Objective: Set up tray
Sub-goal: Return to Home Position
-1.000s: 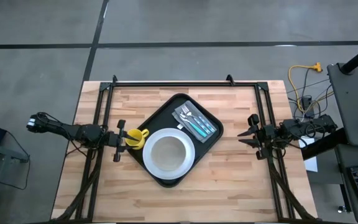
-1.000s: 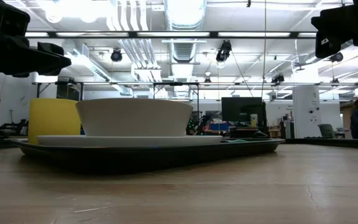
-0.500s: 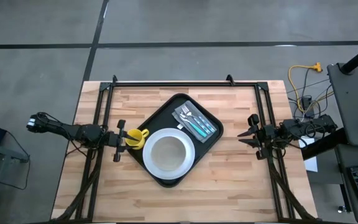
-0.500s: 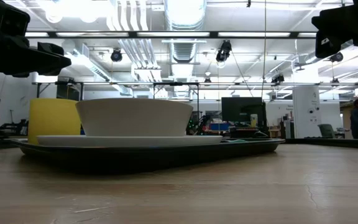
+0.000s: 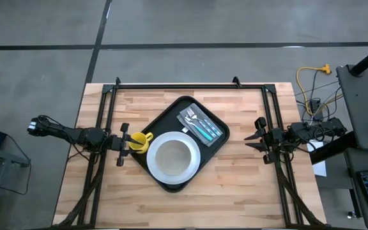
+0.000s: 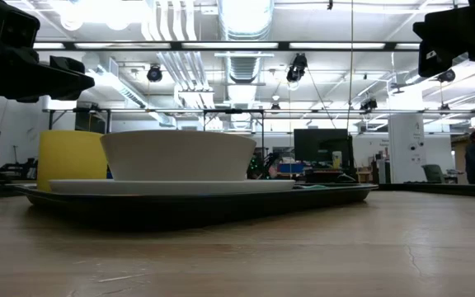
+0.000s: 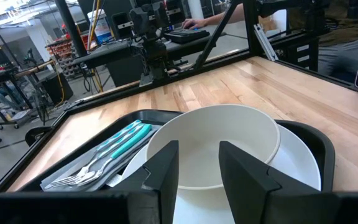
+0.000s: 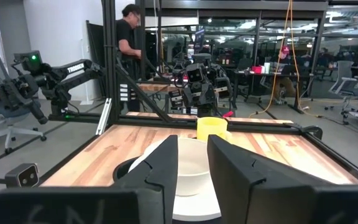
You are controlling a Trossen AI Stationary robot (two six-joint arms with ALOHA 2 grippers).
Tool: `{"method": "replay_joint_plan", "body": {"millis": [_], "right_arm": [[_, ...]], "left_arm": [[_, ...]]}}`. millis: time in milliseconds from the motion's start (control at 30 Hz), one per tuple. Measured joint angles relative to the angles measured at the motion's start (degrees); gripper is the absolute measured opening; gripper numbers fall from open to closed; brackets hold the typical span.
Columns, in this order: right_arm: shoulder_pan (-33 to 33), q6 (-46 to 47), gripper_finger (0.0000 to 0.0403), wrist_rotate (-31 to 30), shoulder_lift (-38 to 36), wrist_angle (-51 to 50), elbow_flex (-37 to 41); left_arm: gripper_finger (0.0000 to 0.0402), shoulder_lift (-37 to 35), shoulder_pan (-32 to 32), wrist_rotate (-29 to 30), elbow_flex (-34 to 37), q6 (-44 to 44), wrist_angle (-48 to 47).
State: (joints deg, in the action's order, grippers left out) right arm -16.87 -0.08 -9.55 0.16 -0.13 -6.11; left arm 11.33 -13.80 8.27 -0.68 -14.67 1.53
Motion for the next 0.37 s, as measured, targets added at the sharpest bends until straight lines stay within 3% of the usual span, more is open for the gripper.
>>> {"method": "replay_joint_plan", "body": {"millis": [367], "right_arm": [[0.0, -0.1, 0.0072, 0.0, 0.0, 0.0, 0.0]], "left_arm": [[0.0101, 0.0, 0.0, 0.0, 0.0, 0.0, 0.0]]}}
